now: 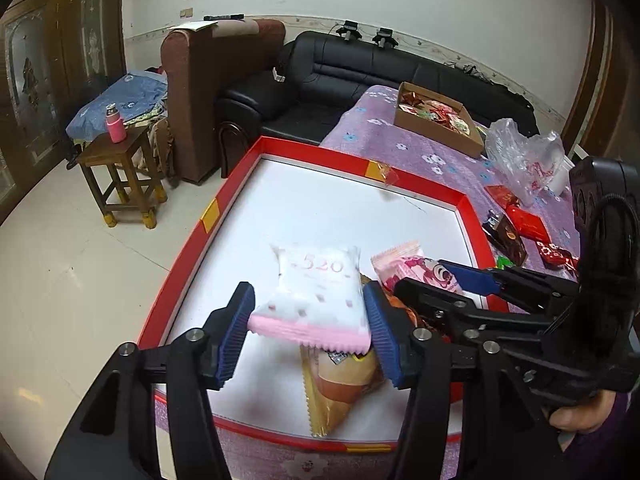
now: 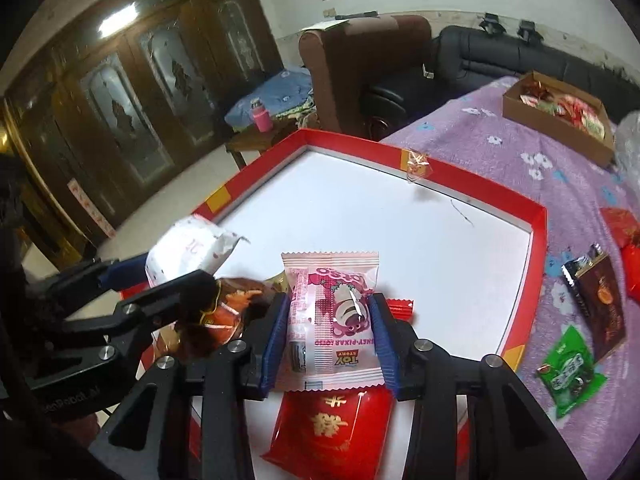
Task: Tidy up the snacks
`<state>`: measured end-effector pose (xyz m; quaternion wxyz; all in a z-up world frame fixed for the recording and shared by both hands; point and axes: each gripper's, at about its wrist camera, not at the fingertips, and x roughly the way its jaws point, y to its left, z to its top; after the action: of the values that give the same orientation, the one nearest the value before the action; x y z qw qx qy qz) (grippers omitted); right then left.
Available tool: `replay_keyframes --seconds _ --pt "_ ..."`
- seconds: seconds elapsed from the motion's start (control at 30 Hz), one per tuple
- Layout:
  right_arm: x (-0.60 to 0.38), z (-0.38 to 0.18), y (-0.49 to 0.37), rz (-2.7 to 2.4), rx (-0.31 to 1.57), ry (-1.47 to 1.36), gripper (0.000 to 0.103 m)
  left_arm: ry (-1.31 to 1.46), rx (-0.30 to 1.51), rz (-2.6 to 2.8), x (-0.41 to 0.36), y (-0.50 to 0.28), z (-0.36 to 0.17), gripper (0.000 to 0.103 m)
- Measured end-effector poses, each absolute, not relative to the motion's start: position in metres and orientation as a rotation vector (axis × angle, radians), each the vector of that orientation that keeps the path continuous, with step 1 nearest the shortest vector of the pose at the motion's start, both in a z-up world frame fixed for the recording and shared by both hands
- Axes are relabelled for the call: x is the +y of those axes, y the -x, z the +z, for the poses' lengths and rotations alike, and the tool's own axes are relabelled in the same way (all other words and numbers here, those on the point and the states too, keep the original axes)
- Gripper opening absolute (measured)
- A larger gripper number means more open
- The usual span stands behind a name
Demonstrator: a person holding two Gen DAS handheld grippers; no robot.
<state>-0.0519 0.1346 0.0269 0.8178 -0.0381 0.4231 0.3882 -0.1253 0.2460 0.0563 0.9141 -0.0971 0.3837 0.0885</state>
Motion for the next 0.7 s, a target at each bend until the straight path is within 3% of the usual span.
replay_keyframes --seconds 0.1,0.27,0.4,0.63,0.7 --pt "0.12 0.031 0.044 0.832 0.901 -0.012 0.063 0.183 0.771 0.223 0.246 0.125 0.057 0.066" --pt "0.074 0.053 0.031 0.788 0.8 -0.149 0.071 0.093 0.713 0.29 0.235 0.13 0.069 0.066" --pt "0.024 0.063 0.012 0.696 0.775 -0.223 0.073 0.016 0.644 0.316 0.221 0.134 0.083 0.079" --pt "-0.075 0.072 -0.013 0.498 0.744 -0.332 0.076 -0.058 0.65 0.301 0.203 0.131 0.087 0.079" --pt "-0.1 0.071 -0.014 0.455 0.714 -0.351 0.082 -0.047 0.67 0.312 0.208 0.136 0.084 0.079"
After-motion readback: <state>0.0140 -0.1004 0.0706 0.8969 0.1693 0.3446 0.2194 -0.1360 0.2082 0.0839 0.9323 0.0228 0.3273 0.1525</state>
